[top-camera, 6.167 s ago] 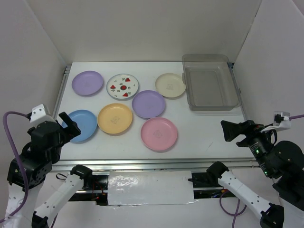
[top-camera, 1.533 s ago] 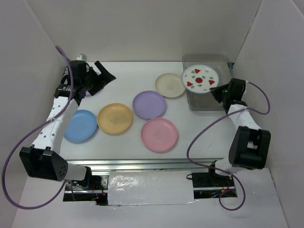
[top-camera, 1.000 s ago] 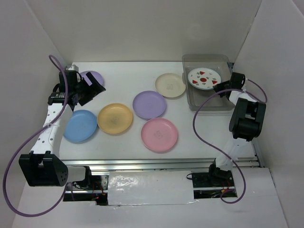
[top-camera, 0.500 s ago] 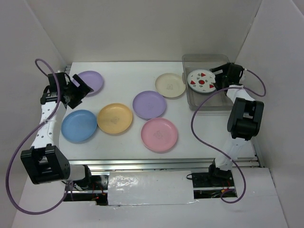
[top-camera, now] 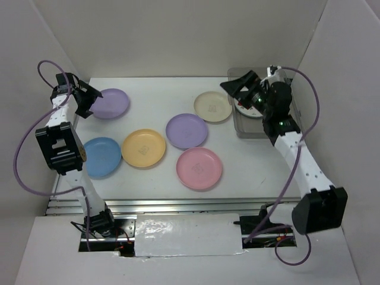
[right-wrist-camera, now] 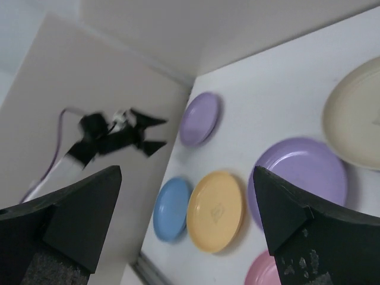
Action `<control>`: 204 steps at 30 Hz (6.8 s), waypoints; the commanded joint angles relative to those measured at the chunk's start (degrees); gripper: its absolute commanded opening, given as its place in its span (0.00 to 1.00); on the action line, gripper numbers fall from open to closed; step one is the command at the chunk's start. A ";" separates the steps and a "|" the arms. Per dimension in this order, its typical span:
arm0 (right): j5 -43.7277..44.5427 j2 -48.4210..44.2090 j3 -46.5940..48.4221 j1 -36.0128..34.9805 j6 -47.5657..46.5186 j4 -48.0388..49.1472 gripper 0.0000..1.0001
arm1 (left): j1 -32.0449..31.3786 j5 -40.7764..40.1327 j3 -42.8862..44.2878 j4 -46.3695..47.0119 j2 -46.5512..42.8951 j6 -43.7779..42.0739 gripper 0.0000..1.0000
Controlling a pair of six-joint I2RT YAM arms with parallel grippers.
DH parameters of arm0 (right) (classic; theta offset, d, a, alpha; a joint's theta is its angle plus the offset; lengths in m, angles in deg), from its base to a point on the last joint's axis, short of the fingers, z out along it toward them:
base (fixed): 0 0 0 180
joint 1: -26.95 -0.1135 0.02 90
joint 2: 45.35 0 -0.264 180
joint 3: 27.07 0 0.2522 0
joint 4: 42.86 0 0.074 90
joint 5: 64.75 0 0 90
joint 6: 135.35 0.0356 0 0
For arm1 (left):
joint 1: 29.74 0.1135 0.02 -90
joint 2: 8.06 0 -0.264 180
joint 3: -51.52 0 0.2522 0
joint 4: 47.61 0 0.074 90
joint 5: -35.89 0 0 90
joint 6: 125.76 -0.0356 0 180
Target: Place the plates into the plastic bin on the countertop
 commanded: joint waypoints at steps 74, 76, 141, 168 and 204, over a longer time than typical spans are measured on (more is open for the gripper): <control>23.87 12.45 4.74 5.52 1.99 -19.99 0.00 | -37.85 -4.82 -9.39 -7.34 -24.84 -4.52 0.99; 25.11 15.88 7.73 8.79 2.61 -21.38 0.00 | -38.03 -5.89 -13.36 -7.08 -29.07 -6.70 0.99; 22.48 36.54 6.60 -17.39 -9.87 -17.70 0.81 | -27.48 -12.22 -44.58 -11.47 -64.69 -19.29 0.99; 13.86 40.16 41.41 -11.00 3.50 -28.84 0.00 | -27.48 -11.69 -45.11 -10.86 -66.45 -19.55 0.99; 14.91 43.06 35.00 21.64 -4.68 -29.66 0.39 | -27.48 -7.74 -45.37 -9.80 -65.48 -21.05 0.99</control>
